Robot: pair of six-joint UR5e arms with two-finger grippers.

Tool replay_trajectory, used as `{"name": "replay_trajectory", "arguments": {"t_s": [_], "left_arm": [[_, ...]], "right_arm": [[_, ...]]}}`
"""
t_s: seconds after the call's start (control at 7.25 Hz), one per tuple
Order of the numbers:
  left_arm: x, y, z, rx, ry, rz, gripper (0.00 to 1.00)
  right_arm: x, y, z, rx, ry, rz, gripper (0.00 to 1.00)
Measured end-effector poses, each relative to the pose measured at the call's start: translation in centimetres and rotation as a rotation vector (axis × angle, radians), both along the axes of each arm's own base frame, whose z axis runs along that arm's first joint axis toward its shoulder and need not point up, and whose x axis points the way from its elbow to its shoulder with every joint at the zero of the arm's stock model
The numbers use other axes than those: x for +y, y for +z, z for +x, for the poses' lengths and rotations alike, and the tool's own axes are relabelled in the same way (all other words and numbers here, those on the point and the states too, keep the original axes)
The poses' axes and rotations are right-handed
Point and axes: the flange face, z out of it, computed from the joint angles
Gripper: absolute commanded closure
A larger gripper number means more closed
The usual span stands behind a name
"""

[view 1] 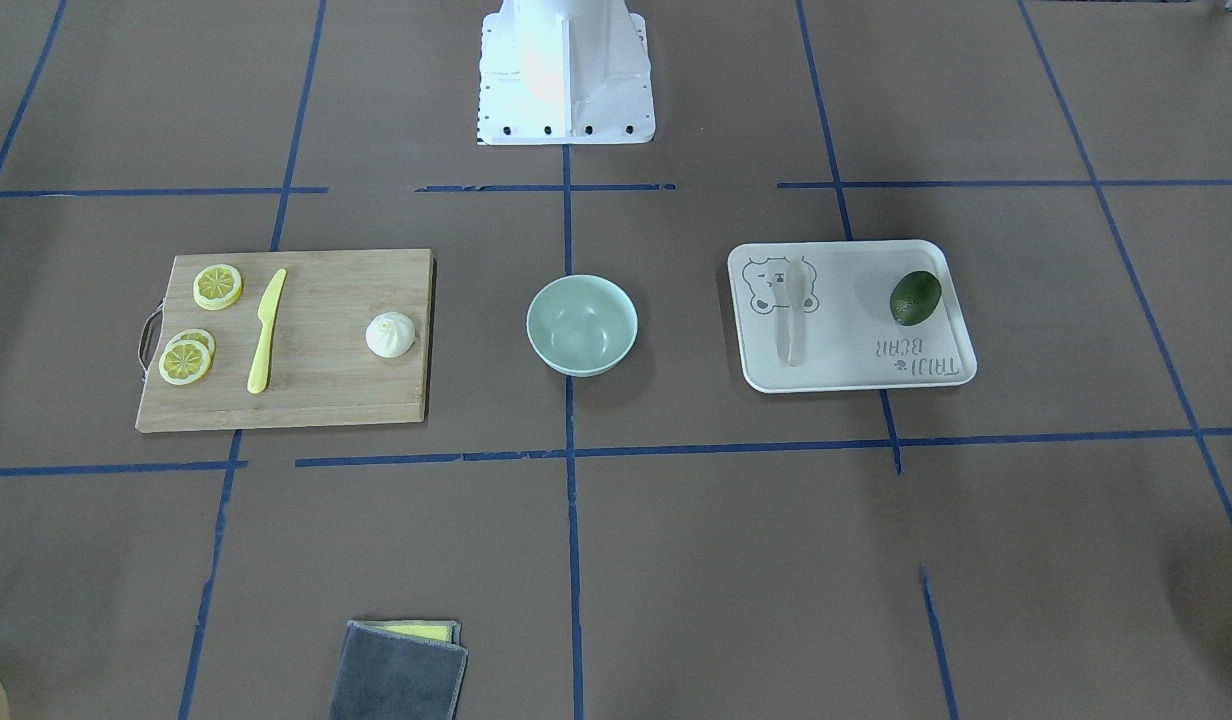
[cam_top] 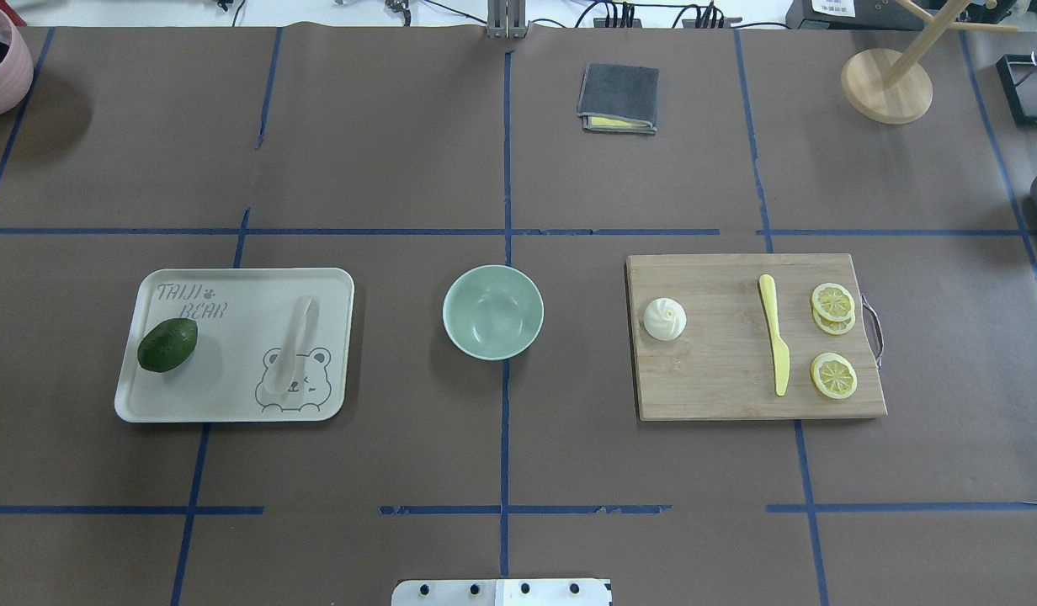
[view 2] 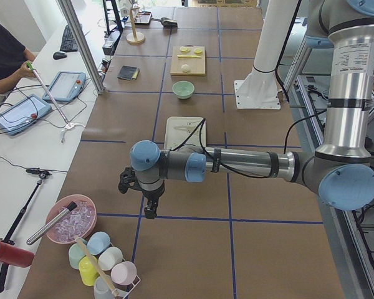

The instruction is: Put spoon and bun in bowl

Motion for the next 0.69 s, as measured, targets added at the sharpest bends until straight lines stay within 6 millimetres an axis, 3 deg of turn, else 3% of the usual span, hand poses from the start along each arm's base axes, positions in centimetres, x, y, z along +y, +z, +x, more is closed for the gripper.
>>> {"name": "replay_trajectory", "arguments": {"t_s": [0.41,0.55,0.69], "left_arm": [[0.0,-0.8,0.0,0.004,0.002,0.023,0.0],[-0.5,-2.5,0.1,0.006,0.002,0.059,0.0],[-1.5,-5.6,0.7,0.011,-0.002,0.112,0.0]], "right_arm": [[-0.4,-0.5,0.0,0.003,0.004,0.01,0.0],[-0.8,-1.3,-0.1,0.003,0.024,0.003,0.0],[-1.3,-2.9,-0.4,0.002,0.052,0.001,0.0]]}}
